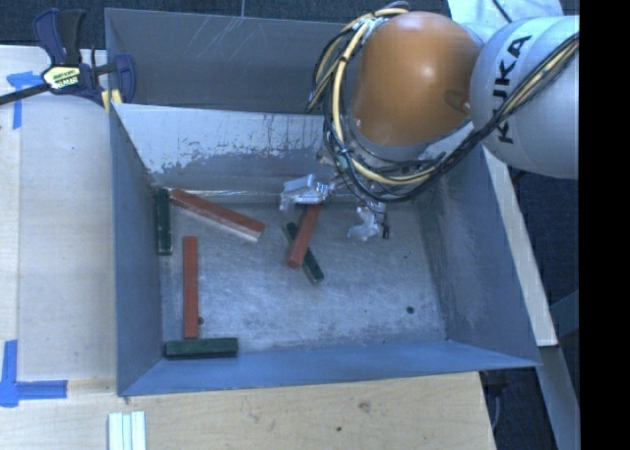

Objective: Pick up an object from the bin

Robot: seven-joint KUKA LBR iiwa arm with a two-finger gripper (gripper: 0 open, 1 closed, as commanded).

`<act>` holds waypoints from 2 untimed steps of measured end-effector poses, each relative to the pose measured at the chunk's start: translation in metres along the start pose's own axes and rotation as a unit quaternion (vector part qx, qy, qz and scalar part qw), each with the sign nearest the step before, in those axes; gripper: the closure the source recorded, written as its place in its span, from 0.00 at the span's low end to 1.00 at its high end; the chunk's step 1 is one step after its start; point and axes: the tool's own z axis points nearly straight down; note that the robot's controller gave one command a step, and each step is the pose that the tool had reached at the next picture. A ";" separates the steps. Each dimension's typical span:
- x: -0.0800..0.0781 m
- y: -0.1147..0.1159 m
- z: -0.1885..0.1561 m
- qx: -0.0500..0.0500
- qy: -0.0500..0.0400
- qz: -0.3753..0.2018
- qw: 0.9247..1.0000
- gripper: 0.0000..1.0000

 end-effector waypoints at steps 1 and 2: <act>-0.009 -0.007 0.107 -0.003 0.002 -0.006 1.000 0.00; -0.010 -0.008 0.103 0.000 0.001 -0.006 1.000 1.00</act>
Offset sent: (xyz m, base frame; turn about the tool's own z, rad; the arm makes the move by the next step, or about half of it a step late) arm 0.0106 0.0065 -0.1037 -0.0151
